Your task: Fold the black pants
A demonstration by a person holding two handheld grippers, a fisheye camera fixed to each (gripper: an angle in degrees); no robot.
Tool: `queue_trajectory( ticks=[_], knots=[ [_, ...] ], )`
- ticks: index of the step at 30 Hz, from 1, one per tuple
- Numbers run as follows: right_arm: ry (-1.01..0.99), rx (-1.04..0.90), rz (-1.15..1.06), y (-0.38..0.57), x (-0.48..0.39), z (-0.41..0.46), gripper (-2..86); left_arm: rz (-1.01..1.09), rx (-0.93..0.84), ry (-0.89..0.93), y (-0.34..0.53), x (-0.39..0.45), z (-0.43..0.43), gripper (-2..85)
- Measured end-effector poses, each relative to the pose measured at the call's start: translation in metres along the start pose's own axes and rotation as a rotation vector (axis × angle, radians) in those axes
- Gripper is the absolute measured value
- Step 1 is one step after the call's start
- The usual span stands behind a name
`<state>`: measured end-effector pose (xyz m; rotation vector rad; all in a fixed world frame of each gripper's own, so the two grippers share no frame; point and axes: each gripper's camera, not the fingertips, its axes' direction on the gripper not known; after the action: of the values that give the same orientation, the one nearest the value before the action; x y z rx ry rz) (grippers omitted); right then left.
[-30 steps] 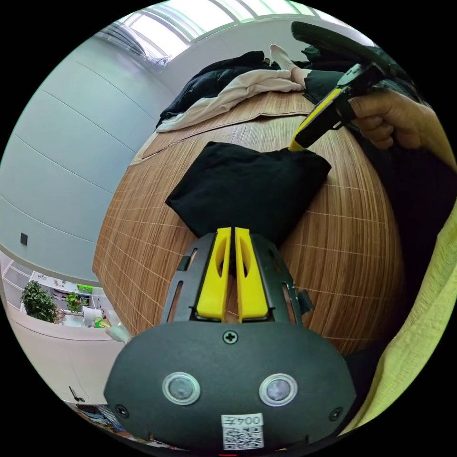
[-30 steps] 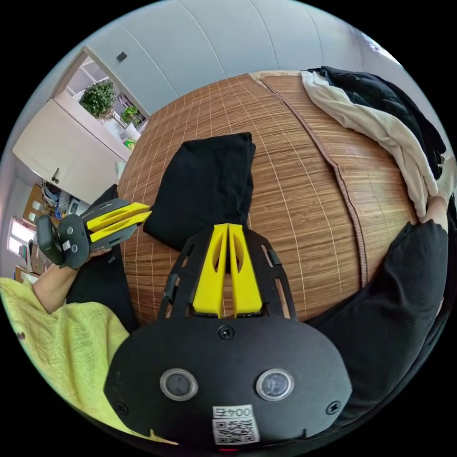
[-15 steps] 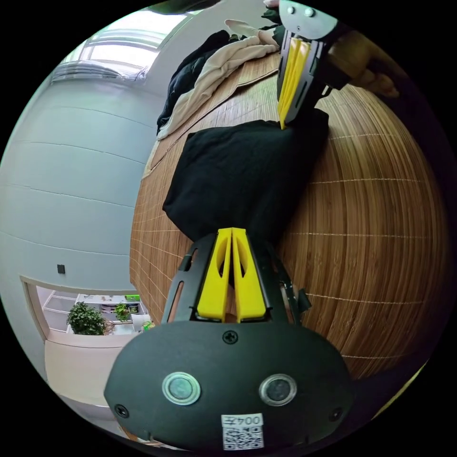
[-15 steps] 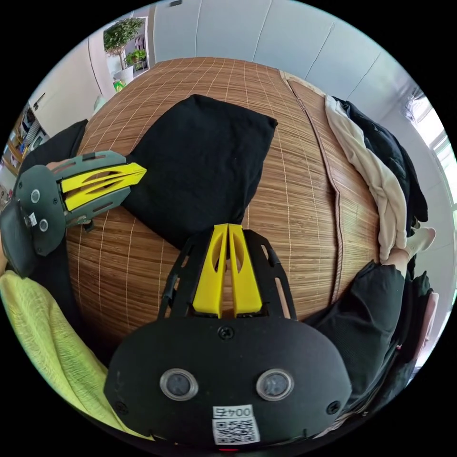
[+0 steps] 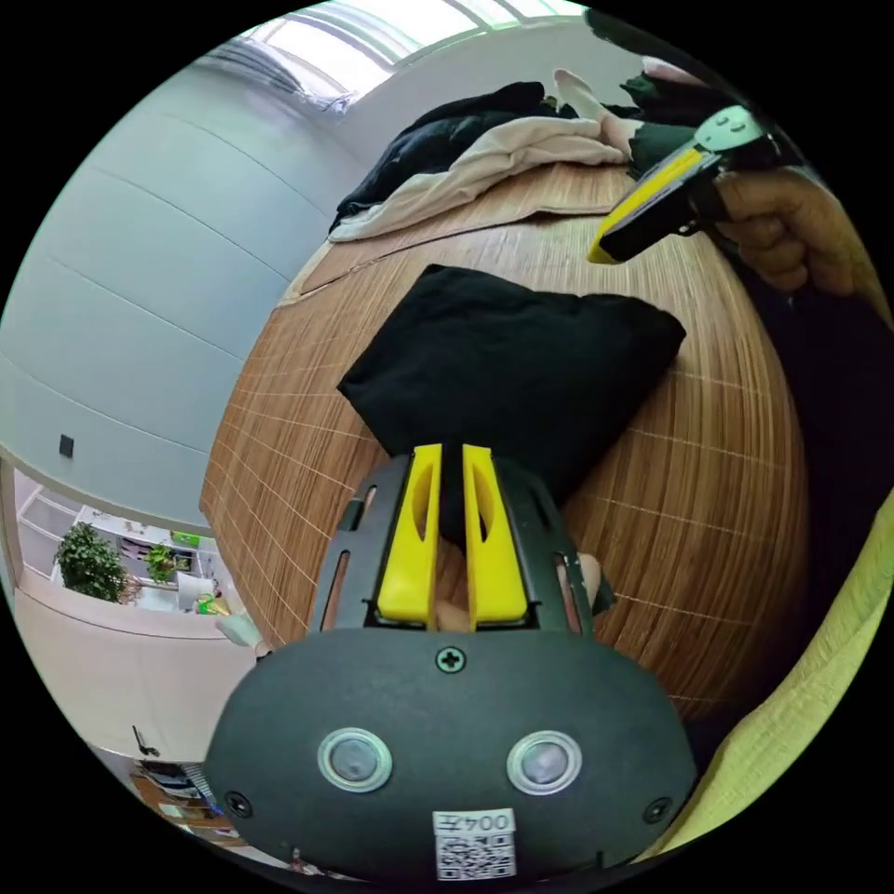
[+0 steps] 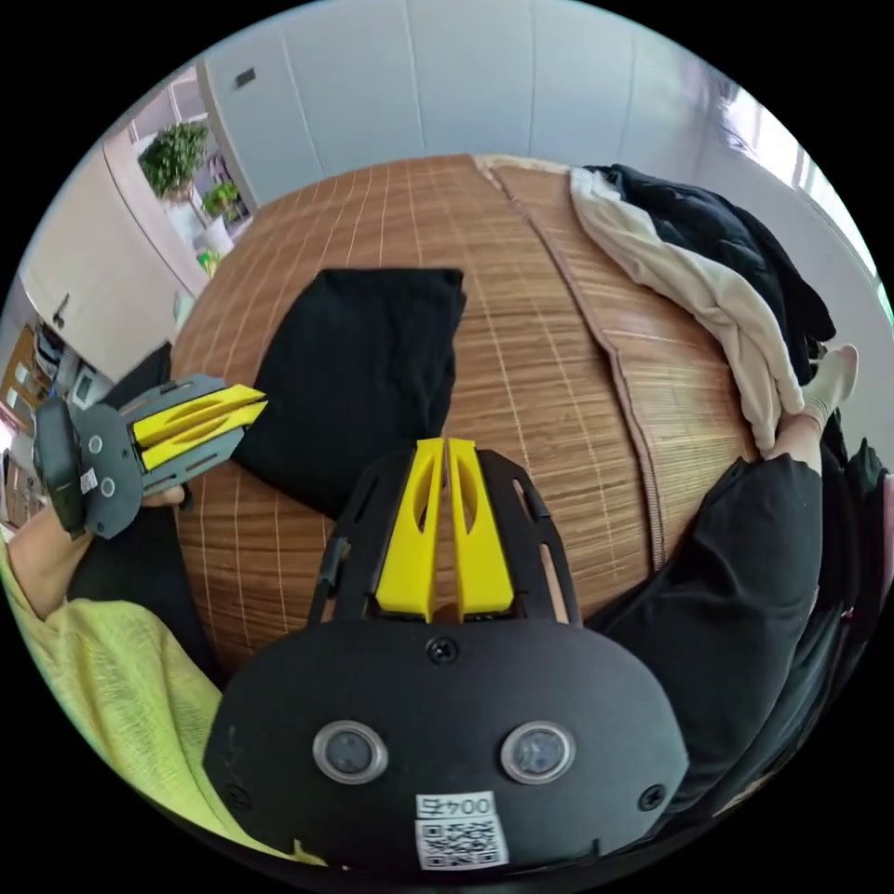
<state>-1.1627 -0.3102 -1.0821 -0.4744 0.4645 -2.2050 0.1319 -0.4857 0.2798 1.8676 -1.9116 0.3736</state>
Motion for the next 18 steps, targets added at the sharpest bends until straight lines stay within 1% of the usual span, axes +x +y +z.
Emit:
queue_trajectory(
  ticks=[2,4,7,8,10,12,14,16,18],
  knots=[
    [-0.044,0.063,0.016,-0.006,0.014,-0.011,4.5,-0.031,0.01,0.05,-0.007,-0.028,0.003,9.9],
    [-0.101,0.094,-0.01,-0.027,0.022,-0.008,6.2,-0.034,-0.006,0.059,-0.02,-0.049,0.017,11.5],
    [-0.154,0.089,-0.09,-0.055,0.014,0.013,7.0,-0.029,-0.069,0.111,-0.043,-0.073,0.053,13.5],
    [-0.155,0.085,-0.109,-0.059,0.011,0.018,7.2,-0.019,-0.104,0.14,-0.049,-0.079,0.068,13.7],
    [-0.137,0.065,-0.172,-0.066,0.004,0.039,7.5,-0.028,-0.109,0.202,-0.051,-0.09,0.082,13.8],
    [-0.066,-0.006,-0.172,-0.064,0.008,0.063,7.4,-0.117,-0.118,0.318,-0.043,-0.116,0.095,13.6],
    [-0.089,0.027,-0.164,-0.052,0.021,0.074,7.4,-0.158,-0.089,0.359,-0.034,-0.128,0.099,13.5],
    [-0.167,0.018,-0.099,-0.05,0.042,0.079,7.4,-0.154,-0.062,0.351,-0.029,-0.132,0.098,13.4],
    [-0.201,0.008,-0.083,-0.051,0.053,0.078,7.1,-0.123,-0.043,0.333,-0.028,-0.138,0.089,13.2]
  ],
)
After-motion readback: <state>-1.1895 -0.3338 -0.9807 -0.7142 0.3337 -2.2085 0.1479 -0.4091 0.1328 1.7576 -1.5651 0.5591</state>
